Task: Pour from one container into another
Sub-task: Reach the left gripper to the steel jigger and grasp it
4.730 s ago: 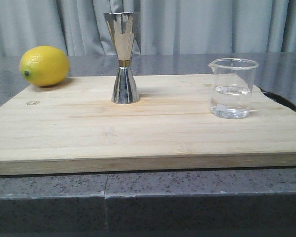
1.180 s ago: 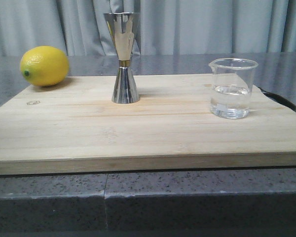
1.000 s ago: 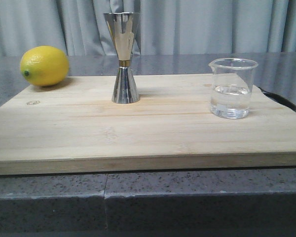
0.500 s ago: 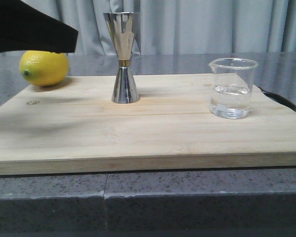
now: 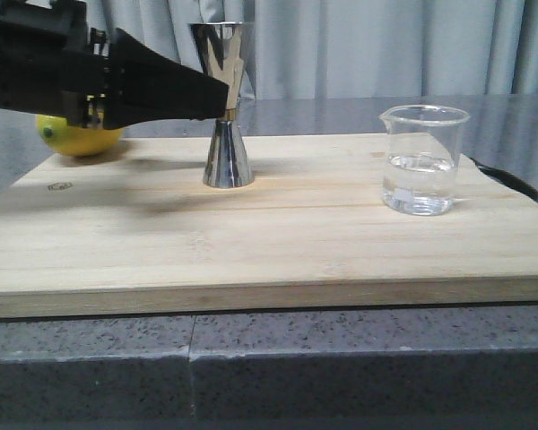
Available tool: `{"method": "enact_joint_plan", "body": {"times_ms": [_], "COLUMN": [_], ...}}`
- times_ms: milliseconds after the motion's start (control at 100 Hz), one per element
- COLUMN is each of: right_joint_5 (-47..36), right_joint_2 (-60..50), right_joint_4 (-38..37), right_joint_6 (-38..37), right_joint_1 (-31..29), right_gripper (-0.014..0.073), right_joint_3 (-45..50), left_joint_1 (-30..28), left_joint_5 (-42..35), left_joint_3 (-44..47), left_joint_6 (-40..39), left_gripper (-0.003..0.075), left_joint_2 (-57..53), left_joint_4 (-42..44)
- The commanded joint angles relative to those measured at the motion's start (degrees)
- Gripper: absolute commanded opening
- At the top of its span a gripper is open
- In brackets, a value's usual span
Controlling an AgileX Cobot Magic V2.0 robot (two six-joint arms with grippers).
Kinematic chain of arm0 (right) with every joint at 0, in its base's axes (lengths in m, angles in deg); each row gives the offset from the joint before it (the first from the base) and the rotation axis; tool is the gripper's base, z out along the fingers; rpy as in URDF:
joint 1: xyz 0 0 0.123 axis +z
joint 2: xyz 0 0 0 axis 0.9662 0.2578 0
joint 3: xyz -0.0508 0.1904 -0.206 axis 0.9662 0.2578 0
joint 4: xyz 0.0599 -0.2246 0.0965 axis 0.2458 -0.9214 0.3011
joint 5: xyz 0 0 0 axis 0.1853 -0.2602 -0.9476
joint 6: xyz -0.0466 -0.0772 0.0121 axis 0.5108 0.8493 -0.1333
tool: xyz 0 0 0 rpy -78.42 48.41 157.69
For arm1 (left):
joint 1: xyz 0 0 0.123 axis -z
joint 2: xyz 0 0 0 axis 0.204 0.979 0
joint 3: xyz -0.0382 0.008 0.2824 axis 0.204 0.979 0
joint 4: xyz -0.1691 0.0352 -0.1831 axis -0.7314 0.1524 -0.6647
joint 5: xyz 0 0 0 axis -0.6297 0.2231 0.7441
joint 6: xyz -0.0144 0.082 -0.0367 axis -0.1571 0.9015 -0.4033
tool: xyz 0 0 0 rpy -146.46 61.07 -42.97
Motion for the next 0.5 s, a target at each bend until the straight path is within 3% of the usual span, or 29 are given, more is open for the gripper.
{"method": "enact_joint_plan", "body": {"times_ms": [0,260,490], "right_joint_5": [-4.74,-4.74,-4.40], "right_joint_2": [0.76,0.76,0.76], "right_joint_4": [-0.91,-0.91,-0.91], "right_joint_6": [0.67,0.67,0.67], "right_joint_1": [-0.28,-0.28,-0.28], "right_gripper": [0.0635,0.0635,0.0635], "right_joint_3": [-2.10,-2.10,-2.10], "left_joint_1": [1.59,3.13,3.13], "left_joint_5": [4.28,3.94,4.08], "left_joint_3": [-3.58,-6.91,-6.91], "left_joint_6": [0.18,0.18,0.18], "left_gripper": [0.0535,0.0527,0.0314], "left_joint_2": [-0.47,1.95,1.95], "left_joint_4": [-4.49,-4.49,-4.49]}}
